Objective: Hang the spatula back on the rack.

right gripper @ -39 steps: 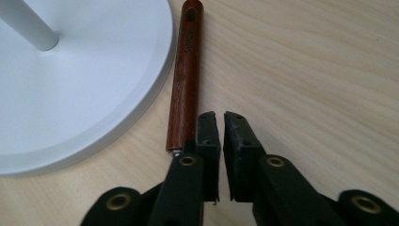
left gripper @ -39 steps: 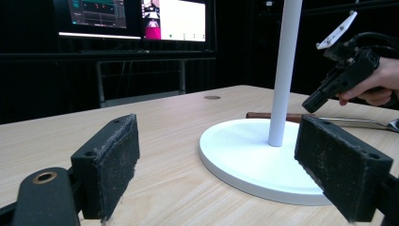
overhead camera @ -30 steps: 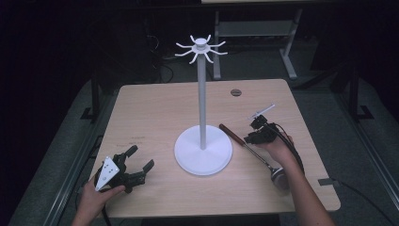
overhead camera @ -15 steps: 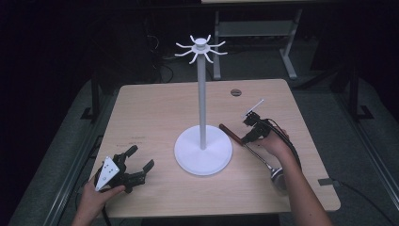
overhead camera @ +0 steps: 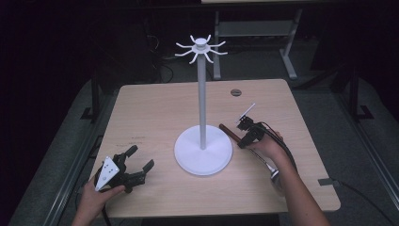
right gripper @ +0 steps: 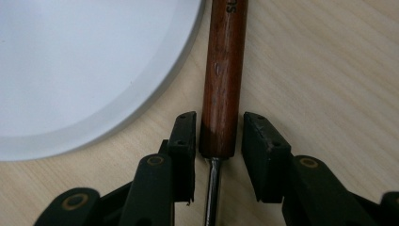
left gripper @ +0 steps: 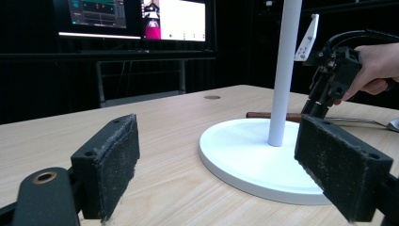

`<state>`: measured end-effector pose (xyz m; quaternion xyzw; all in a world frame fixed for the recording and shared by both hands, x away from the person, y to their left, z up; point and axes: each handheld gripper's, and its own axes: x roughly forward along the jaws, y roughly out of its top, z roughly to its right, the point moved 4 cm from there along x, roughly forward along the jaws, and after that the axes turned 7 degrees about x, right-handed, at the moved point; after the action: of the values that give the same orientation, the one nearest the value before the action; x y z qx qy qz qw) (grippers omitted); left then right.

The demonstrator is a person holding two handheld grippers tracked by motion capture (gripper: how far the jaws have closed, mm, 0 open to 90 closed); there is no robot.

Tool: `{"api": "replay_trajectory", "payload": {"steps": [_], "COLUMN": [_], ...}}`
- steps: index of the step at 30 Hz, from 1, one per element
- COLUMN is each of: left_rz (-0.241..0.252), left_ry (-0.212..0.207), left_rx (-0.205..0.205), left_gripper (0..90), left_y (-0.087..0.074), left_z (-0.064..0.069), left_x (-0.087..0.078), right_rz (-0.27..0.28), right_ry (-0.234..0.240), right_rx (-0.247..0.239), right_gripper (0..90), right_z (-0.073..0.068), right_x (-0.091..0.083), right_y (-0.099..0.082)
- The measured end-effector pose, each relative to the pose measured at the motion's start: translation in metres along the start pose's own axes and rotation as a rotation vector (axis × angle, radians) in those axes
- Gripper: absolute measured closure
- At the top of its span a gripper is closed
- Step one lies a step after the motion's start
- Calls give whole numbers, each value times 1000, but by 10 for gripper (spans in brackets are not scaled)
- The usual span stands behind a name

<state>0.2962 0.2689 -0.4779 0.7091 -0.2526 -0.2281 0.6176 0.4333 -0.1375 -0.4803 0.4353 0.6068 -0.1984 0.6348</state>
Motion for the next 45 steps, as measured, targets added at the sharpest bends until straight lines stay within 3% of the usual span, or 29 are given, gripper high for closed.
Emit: {"api": "replay_trajectory", "payload": {"steps": [4,13,17,28,45], "left_rz": [0,1,1,2,2], "left_ry": [0,0,1,0,0], "left_rx": [0,0,0,-2,-2], "left_gripper": [137,138,137,138,137], "left_y": [0,0,0,0,0], "left_z": [0,0,0,0,0], "left_x": [0,0,0,0,0], "right_rz": [1,2,31,190,438], "right_ry": [-8,1,12,84,163], "right_rx": [-8,7,13,41,37], "right_gripper": [711,728,730,732,732], "right_z": [-2,1,1,6,8], "right_x": [1,-2,-8,-40,-84], "right_y": [1,0,0,-2,-5]}}
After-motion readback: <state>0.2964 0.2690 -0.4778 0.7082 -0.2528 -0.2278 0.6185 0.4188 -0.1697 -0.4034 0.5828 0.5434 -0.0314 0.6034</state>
